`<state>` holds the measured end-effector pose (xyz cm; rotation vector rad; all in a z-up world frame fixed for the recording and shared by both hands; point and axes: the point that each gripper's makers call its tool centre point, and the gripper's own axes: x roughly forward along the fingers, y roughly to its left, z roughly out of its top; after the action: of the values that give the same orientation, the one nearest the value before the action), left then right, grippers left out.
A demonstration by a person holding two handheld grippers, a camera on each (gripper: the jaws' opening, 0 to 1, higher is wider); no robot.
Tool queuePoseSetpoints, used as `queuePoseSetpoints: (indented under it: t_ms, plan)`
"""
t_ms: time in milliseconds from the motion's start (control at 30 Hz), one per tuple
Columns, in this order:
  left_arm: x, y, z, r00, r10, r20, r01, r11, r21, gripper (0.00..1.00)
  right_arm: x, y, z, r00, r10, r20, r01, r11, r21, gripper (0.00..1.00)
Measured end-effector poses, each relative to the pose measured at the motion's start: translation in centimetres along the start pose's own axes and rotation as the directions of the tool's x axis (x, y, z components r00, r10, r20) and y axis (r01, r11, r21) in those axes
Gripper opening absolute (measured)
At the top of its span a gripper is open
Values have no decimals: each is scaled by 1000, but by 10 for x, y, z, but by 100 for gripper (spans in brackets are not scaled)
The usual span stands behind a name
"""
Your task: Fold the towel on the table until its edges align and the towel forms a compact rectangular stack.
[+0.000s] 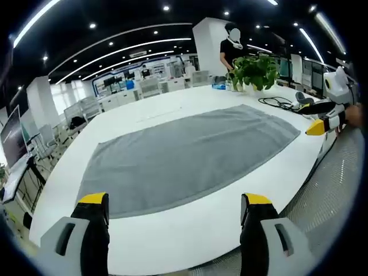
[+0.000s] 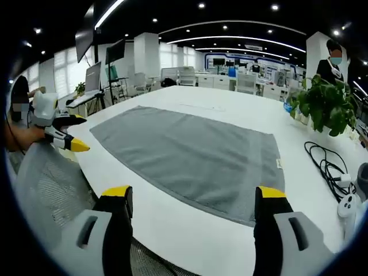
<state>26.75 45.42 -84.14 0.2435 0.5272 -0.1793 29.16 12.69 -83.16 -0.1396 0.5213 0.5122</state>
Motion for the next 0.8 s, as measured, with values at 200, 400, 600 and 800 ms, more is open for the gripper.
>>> queuePoseSetpoints:
  t_ms: [200,400,600,800]
  plan:
    - [0,-2,3,1000,-12,10,12,1000,-12,97,-3,1,3,1000,-20,0,20,1000,-2,88]
    - [2,-3,1,1000,-13,-3,13,1000,-2,98,-5,1,5,1000,-22,5,22,1000,3,87]
    - [0,-3,1,1000,-5,-4,5,1000,1,98,-7,0,8,1000,-22,16,22,1000,-3,88]
    - [0,-7,4,1000,-24,-1,24,1000,15,97,-8,-6,12,998,-30,46,30,1000,1,88]
